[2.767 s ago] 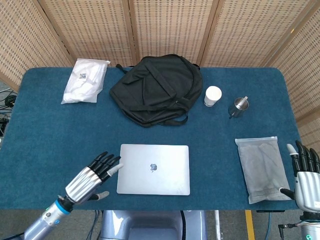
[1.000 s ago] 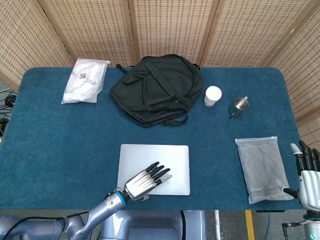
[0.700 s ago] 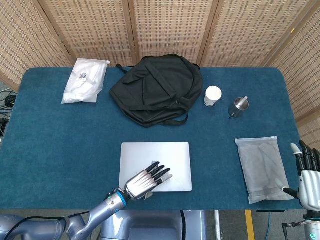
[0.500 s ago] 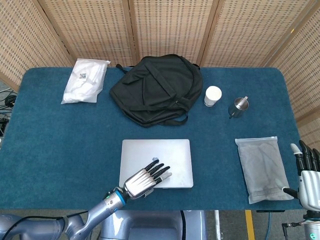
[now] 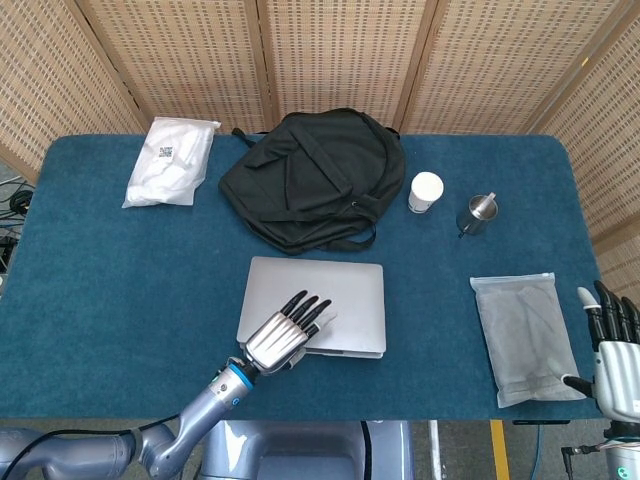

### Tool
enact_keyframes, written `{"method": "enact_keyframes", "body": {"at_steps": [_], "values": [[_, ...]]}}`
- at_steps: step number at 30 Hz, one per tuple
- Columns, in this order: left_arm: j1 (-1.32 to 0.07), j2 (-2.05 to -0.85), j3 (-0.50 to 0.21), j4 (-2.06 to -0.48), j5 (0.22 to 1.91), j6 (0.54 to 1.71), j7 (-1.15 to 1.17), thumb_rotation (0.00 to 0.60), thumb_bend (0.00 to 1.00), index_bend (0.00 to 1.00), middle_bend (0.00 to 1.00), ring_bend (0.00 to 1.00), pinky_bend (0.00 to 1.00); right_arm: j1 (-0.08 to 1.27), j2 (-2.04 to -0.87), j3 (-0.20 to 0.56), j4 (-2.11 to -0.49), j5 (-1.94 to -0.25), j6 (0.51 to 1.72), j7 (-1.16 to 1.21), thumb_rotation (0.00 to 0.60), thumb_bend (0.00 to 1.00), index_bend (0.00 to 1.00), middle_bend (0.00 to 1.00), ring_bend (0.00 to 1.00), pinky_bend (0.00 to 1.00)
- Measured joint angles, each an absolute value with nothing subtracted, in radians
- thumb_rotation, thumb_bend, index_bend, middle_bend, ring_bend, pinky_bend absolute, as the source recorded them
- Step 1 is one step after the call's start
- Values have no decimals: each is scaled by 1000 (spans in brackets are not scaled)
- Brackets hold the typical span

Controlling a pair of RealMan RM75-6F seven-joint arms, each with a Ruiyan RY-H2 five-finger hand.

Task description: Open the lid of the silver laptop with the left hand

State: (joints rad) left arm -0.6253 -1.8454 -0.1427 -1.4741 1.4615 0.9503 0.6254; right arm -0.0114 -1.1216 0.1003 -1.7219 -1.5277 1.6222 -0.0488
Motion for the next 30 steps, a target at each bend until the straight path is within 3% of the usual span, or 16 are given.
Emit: {"method": "enact_keyframes", "body": {"at_steps": [4, 12, 15, 22, 30], "values": [[-643, -1859, -216, -1518, 1345, 949, 758, 600, 465, 0, 0, 0, 0, -4, -1118, 89, -1721, -1553, 1609, -31, 600, 49, 98, 25, 0, 0], [-710, -1868, -308, -1577, 1171, 938, 867, 600, 465, 0, 0, 0, 0, 62, -1115, 38, -1641, -1682, 1519, 81, 600, 457, 202, 107, 6, 110], [-732, -1867, -322, -1581, 1140, 938, 870, 600, 465, 0, 0, 0, 0, 116, -1120, 16, -1598, -1728, 1445, 161, 600, 556, 215, 117, 16, 115], [-753, -1842, -341, -1590, 1113, 958, 853, 600, 465, 0, 0, 0, 0, 250, -1172, -9, -1527, -1793, 1284, 222, 600, 677, 235, 133, 29, 123], [-766, -1782, -337, -1618, 1101, 982, 830, 600, 465, 0, 0, 0, 0, 333, -1234, -11, -1513, -1804, 1186, 176, 600, 796, 236, 133, 31, 124]]}}
